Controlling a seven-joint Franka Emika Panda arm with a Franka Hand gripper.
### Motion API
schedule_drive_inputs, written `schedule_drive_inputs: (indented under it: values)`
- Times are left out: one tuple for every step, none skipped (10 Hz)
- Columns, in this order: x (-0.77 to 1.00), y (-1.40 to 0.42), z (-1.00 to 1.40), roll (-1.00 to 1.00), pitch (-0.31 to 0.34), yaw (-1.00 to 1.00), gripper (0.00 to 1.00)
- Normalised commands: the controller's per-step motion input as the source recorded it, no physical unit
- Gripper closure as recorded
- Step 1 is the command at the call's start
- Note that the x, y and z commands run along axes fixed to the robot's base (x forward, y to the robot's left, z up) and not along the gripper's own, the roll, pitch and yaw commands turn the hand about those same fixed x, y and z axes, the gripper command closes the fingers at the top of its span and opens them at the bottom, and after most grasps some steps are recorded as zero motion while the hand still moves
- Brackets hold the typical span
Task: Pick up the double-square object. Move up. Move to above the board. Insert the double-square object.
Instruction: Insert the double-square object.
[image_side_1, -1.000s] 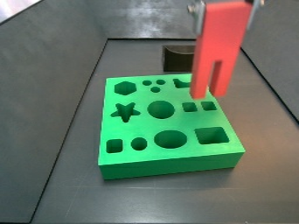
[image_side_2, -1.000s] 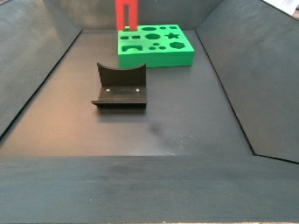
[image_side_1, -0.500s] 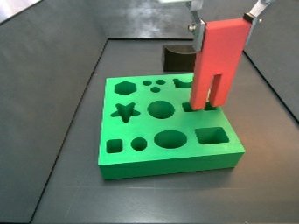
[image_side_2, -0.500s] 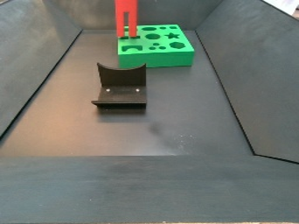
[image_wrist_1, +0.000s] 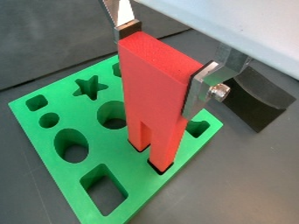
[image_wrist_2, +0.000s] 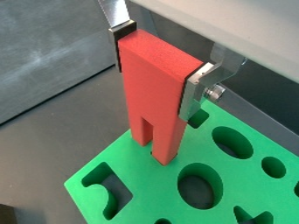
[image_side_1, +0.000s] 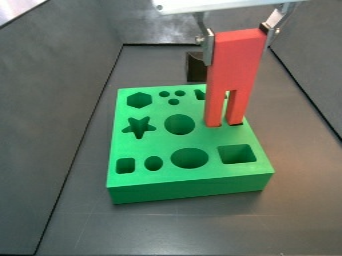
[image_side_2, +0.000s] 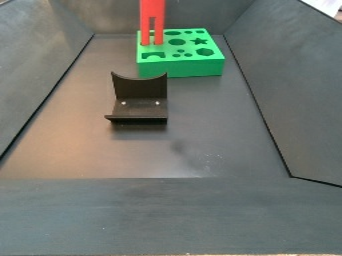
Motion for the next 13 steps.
schedule_drive_inputs:
  values:
    - [-0.02,-0.34,-0.76,0.16,-0.064,0.0,1.0]
    - [0.0,-0.37,-0.79,0.15,0.0,-0.06,1.0]
    - [0.0,-0.3,-0.82,0.1,0.006,-0.18,1.0]
    - [0.12,-0.24,-0.96,0.14,0.041,-0.16,1.0]
    - [0.24,-0.11,-0.99,0.12,0.051,-0.02,1.0]
    - [0.33,-0.02,-0.97,0.1,0.09,0.0,1.0]
    - [0.23,0.0,-0.62,0.12,0.013,0.0,1.0]
    - [0.0,0.0,-0.19,0.01,-0.127,0.0,1.0]
    - [-0.07,0.07,0.0,-0.01,-0.006,0.0,1.0]
    - [0.71,0.27,-0.49,-0.06,0.279,0.08,1.0]
    - [0.89,0.25,-0.72,-0.06,0.256,0.0,1.0]
    - [0.75,0.2,-0.69,0.0,0.269,0.18,1.0]
    - [0.76,0.28,-0.57,0.0,0.347,0.02,1.0]
